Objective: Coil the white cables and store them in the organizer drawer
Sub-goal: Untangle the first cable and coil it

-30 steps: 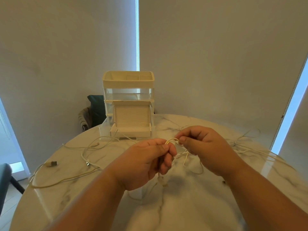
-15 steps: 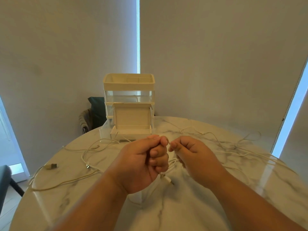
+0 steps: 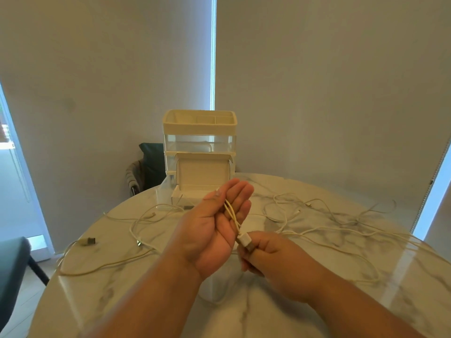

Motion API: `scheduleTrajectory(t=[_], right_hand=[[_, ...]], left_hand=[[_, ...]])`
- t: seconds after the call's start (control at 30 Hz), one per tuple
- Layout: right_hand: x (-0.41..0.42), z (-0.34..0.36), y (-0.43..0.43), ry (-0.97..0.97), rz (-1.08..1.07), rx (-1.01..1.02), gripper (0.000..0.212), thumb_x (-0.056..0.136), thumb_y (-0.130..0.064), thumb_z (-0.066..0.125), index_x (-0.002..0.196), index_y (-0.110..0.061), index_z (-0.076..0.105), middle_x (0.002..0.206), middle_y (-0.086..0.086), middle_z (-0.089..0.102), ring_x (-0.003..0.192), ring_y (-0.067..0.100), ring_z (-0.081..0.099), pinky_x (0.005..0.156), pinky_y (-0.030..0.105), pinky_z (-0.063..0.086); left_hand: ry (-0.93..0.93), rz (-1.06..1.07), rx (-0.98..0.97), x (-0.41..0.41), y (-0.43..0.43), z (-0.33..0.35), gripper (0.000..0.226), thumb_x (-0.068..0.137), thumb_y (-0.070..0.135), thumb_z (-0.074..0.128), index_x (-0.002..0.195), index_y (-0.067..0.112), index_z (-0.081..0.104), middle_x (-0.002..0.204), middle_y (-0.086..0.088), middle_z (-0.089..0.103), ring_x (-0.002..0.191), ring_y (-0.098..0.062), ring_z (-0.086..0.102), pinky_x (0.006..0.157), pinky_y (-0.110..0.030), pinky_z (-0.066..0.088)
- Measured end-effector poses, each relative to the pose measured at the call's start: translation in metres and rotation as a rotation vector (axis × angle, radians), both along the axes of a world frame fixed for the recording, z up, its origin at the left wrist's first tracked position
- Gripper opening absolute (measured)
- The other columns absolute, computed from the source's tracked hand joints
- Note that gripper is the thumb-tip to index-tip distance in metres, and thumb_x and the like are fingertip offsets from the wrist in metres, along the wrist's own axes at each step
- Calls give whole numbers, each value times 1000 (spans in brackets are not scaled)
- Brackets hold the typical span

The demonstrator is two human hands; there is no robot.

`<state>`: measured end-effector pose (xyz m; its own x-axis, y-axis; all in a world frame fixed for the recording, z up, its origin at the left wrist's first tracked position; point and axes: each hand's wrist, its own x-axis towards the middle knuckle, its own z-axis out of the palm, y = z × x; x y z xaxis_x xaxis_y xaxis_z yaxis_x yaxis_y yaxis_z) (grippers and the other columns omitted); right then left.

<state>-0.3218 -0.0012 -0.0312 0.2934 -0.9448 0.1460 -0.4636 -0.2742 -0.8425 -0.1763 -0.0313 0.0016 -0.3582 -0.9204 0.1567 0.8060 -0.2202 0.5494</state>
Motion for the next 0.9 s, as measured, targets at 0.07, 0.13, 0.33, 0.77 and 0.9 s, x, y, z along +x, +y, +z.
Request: scheduleTrajectory(t=[0.07,0.13,0.33,0.77,0.9], right_hand=[[1,-1,1,-4,53,21,22,95,-10,58,74,-13,60,66,-10,54,64,3,47,67,23,39],[3,-4,2,-112,131,64,14,93,-17,65,81,-10,61,72,-7,54,71,5,49,72,23,40],[10,-4,3,-117,-210,-107,47,90,-49,62,66,-8,57,59,1,48,53,8,39,50,18,30],[17,-11,-2,-436,-278,276,32,96,-43,56,77,-17,56,59,9,47,39,13,30,44,23,19],[25,-8,3,-569,-312,405,25,98,-40,53,83,-20,51,52,1,42,38,12,22,47,20,14]], left_hand=[[-7,46,23,1,-4,-2,31,104,13,36,119,-2,59,112,-17,72,100,-24,72,83,-32,59],[-37,104,40,1,-8,-4,30,104,13,36,120,-1,58,113,-16,72,103,-23,71,87,-34,58],[-125,181,46,3,-14,-8,27,104,13,38,120,4,59,114,-14,72,106,-23,70,94,-35,51],[-8,144,164,-3,-18,-13,26,100,6,36,112,3,60,67,4,50,51,-6,42,62,-23,37],[22,146,184,-4,-18,-13,26,100,13,36,107,4,60,62,4,43,51,-8,35,61,-25,33]])
